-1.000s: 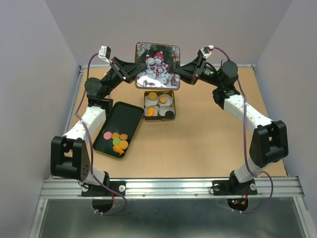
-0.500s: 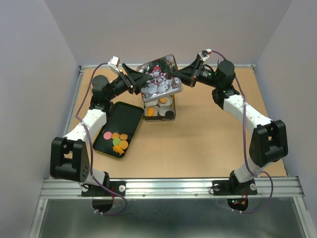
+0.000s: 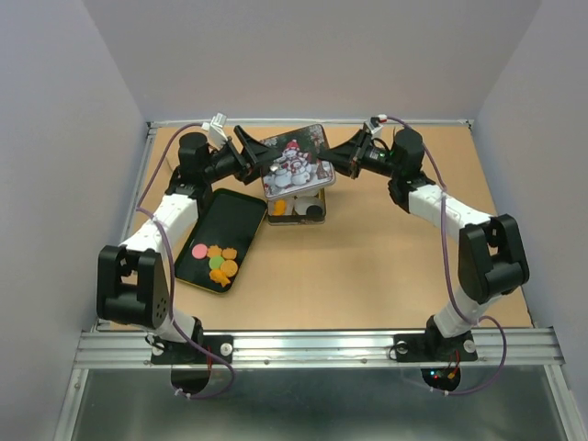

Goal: Pack the cookies

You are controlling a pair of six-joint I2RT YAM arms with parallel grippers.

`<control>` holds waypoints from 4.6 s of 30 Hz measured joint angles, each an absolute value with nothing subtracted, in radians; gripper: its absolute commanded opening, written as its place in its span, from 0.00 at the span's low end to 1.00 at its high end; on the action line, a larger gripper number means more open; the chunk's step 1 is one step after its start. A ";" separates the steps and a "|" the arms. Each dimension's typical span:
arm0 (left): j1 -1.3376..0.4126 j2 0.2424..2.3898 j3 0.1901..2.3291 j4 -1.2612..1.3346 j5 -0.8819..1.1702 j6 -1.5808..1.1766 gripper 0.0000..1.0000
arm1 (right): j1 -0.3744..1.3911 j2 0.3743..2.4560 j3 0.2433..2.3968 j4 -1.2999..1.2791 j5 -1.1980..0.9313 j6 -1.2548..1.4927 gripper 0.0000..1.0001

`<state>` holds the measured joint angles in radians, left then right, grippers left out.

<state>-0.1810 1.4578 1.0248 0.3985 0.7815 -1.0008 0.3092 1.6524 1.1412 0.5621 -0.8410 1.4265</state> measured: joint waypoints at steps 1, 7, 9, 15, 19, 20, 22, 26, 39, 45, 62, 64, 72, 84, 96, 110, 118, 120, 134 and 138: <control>-0.181 1.470 1.036 0.387 0.780 -0.990 0.88 | 0.309 1.657 1.129 0.565 -0.838 1.420 0.00; -0.181 1.581 1.080 0.329 0.773 -0.947 0.87 | 0.308 1.712 1.095 0.584 -0.818 1.386 0.00; -0.181 1.617 1.089 0.314 0.772 -0.939 0.87 | 0.308 1.742 1.095 0.587 -0.818 1.375 0.00; -0.174 1.690 1.130 0.264 0.755 -0.902 0.86 | 0.308 1.830 1.095 0.601 -0.815 1.350 0.02; -0.171 1.733 1.157 0.237 0.745 -0.867 0.86 | 0.308 1.869 1.083 0.611 -0.812 1.330 0.06; -0.172 1.741 1.161 0.230 0.745 -0.858 0.86 | 0.308 1.874 1.077 0.611 -0.812 1.326 0.06; -0.175 1.760 1.162 0.218 0.744 -0.841 0.86 | 0.308 1.887 1.068 0.614 -0.812 1.315 0.08; -0.175 1.806 1.162 0.194 0.742 -0.801 0.86 | 0.308 1.933 1.063 0.611 -0.813 1.291 0.09; -0.178 1.901 1.223 0.121 0.723 -0.724 0.85 | 0.309 1.990 1.050 0.577 -0.820 1.223 0.14; -0.182 1.942 1.292 0.078 0.711 -0.689 0.85 | 0.308 1.991 1.056 0.556 -0.816 1.196 0.20; -0.189 1.967 1.427 0.029 0.644 -0.604 0.84 | 0.314 2.054 1.132 0.375 -0.842 1.108 0.51; -0.189 1.966 1.428 0.022 0.635 -0.593 0.84 | 0.315 2.054 1.133 0.373 -0.847 1.103 0.52; -0.195 1.966 1.427 -0.023 0.595 -0.568 0.83 | 0.307 2.054 1.178 0.313 -0.849 1.092 0.52; -0.203 1.966 1.427 -0.105 0.528 -0.543 0.82 | 0.295 2.055 1.257 0.209 -0.804 1.089 0.53; -0.217 1.966 1.444 -0.177 0.471 -0.531 0.82 | 0.276 2.055 1.279 0.154 -0.788 1.072 0.54; -0.237 1.982 1.566 -0.230 0.442 -0.531 0.81 | 0.261 2.056 1.389 0.091 -0.759 1.048 0.54; -0.245 2.022 1.592 -0.237 0.445 -0.530 0.80 | 0.255 2.056 1.401 0.059 -0.754 1.030 0.54; -0.250 2.032 1.607 -0.236 0.448 -0.530 0.80 | 0.254 2.056 1.401 0.055 -0.751 1.023 0.54; -0.274 2.056 1.639 -0.229 0.448 -0.532 0.80 | 0.273 2.056 1.421 0.000 -0.748 0.971 0.51; -0.274 2.063 1.649 -0.229 0.448 -0.532 0.80 | 0.305 2.056 1.421 -0.037 -0.743 0.949 0.50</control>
<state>-0.2745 2.0632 1.6489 -0.2291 0.4484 -0.5316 0.3050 2.0563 1.4212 -0.0368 -0.7429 0.9485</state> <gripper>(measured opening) 0.799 0.511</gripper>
